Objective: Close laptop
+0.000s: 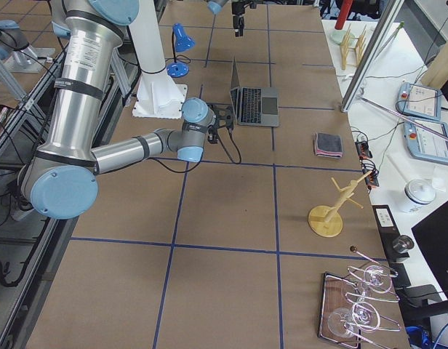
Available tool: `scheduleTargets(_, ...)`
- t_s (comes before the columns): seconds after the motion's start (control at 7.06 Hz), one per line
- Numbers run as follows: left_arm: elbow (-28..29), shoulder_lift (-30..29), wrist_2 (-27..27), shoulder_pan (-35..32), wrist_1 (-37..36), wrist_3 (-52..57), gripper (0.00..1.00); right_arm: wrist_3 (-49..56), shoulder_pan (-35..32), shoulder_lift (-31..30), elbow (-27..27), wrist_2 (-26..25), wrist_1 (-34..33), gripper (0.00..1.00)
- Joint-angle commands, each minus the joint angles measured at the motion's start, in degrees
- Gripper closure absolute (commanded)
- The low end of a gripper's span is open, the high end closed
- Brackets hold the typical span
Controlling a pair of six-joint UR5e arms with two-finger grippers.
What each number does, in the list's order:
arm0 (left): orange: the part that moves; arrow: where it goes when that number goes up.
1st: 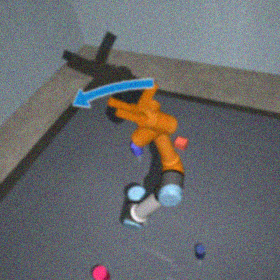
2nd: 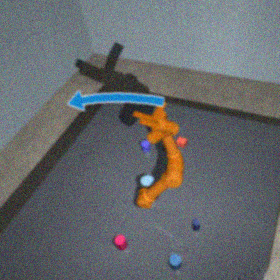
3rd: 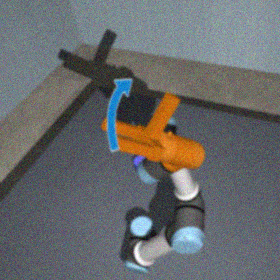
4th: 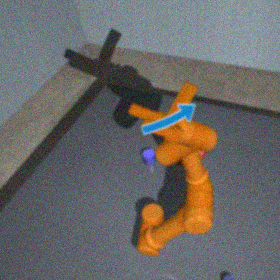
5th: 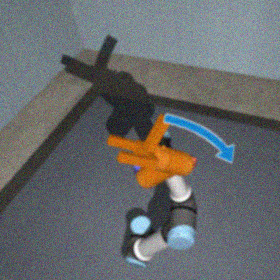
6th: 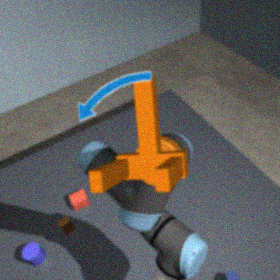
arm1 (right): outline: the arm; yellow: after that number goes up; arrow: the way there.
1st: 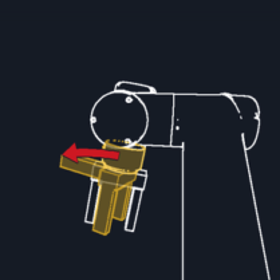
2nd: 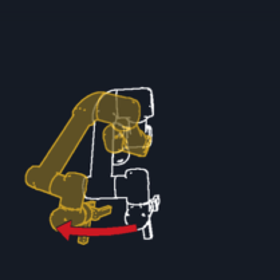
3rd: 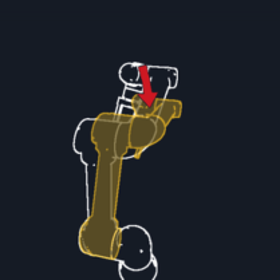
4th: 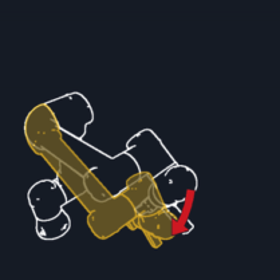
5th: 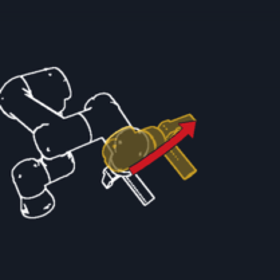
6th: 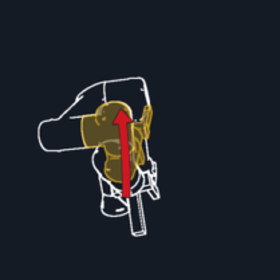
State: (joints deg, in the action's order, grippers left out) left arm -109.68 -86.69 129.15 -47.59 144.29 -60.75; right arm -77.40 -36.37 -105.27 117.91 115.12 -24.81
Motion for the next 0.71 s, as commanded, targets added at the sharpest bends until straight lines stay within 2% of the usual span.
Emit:
scheduleTargets(0.0,-3.51,-0.15,-9.04,9.49,0.55,-5.85,0.00,-3.09,13.46,-0.02,2.49,-14.94,0.02,0.01)
scheduleTargets(0.14,-3.87,-0.58,-13.27,13.45,0.55,-7.09,0.01,-3.20,18.48,0.15,3.03,-21.97,0.02,0.06)
scheduleTargets(0.28,-3.79,-2.68,-15.66,16.36,0.47,-9.62,0.01,-4.16,20.44,2.16,3.03,-25.00,-0.06,0.21)
scheduleTargets(0.42,-3.70,-4.78,-17.60,18.74,0.38,-12.52,0.13,-6.34,20.81,4.35,3.03,-25.38,-0.50,0.42)
scheduleTargets(0.57,-3.61,-6.28,-21.10,21.12,0.29,-15.42,0.52,-7.84,20.99,5.50,2.94,-26.25,-0.50,0.69)
